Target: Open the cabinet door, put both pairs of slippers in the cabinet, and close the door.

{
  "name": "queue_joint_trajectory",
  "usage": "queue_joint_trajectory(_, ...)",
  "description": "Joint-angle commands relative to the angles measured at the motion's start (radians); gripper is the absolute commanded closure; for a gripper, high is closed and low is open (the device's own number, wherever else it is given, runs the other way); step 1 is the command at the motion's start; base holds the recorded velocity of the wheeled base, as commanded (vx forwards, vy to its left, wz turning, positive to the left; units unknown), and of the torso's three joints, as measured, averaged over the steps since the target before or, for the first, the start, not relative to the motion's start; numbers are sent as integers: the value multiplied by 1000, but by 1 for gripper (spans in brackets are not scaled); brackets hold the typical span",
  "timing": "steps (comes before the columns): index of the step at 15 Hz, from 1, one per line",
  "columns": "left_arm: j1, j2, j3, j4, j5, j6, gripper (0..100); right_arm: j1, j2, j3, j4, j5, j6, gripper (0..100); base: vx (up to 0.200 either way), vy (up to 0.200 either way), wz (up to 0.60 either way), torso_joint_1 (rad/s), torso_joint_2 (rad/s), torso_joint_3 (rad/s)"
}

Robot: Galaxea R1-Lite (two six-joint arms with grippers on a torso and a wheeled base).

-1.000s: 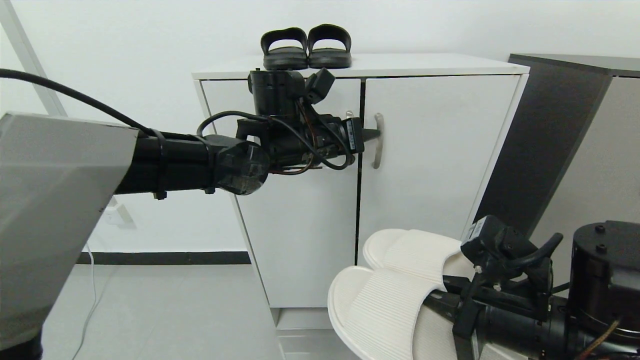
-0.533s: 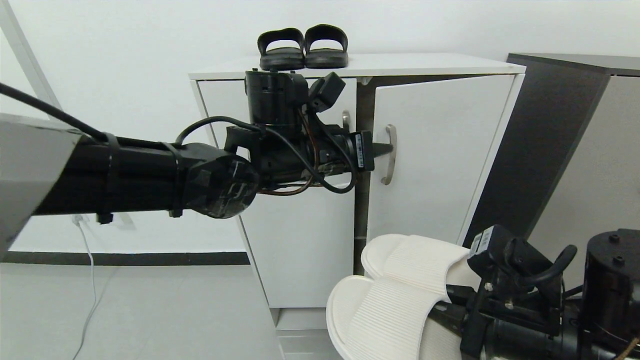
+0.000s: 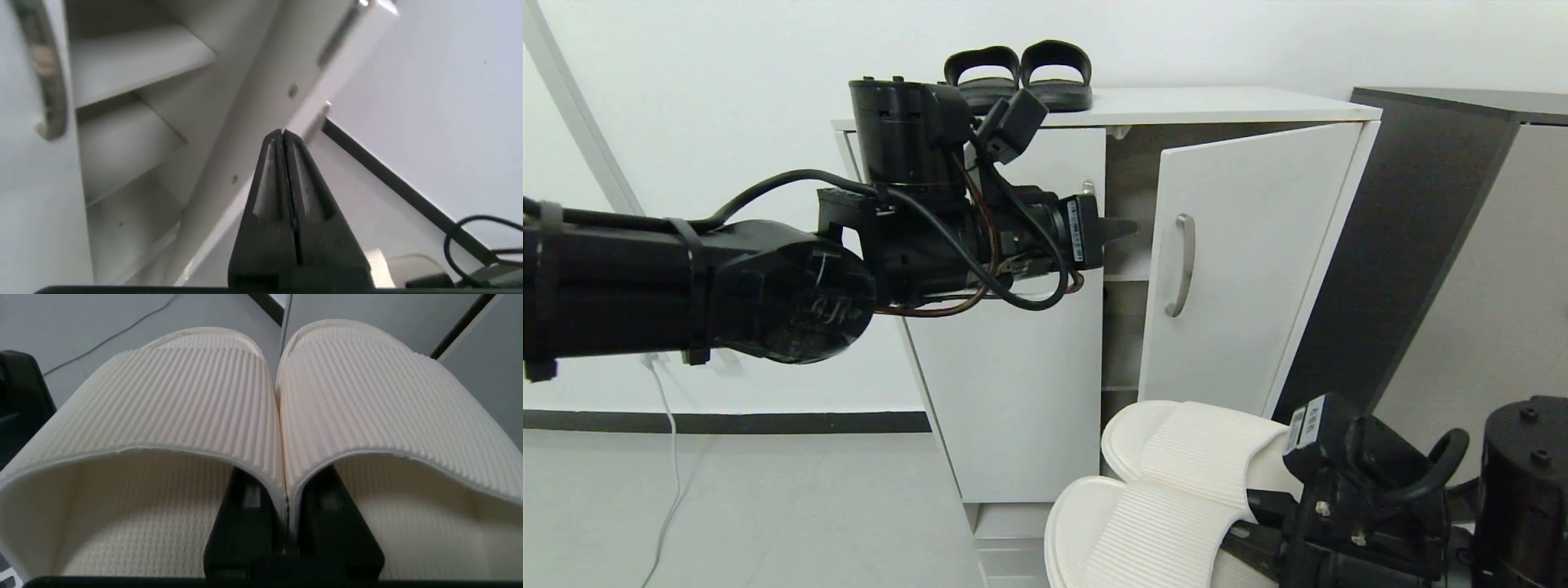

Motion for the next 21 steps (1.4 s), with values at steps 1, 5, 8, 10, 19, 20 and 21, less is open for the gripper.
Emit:
queue_joint_trajectory(1, 5, 29, -20, -7, -5, -1, 100, 8, 2, 4, -1, 0, -1, 100, 0, 0, 0, 0, 0, 0)
queue_joint_trajectory(5, 5, 138, -118, -21, -2, -11, 100, 13, 5, 15, -1, 0, -1, 100, 0, 0, 0, 0, 0, 0)
queue_joint_trajectory(8, 2, 166, -157, -17, 4, -22, 100, 22, 5, 24, -1, -1, -1, 100, 0, 0, 0, 0, 0, 0)
queue_joint_trajectory(10, -35, 151, -140, -19, 9, -20, 100, 24, 7, 24, -1, -1, -1, 100, -100, 0, 0, -4, -1, 1)
queue_joint_trajectory(19, -104, -3, -12, -22, 64, 32, 100, 16, 16, 16, -4, -7, -2, 100, -133, 0, 0, 1, 1, 1)
queue_joint_trajectory(20, -96, -18, 3, -22, 84, 45, 100, 11, 24, 12, -5, -10, -1, 100, 0, 0, 0, 0, 0, 0)
queue_joint_trajectory(21, -69, -78, 61, -22, 153, 64, 100, -22, 37, -2, -4, -10, -1, 100, 0, 0, 0, 0, 0, 0)
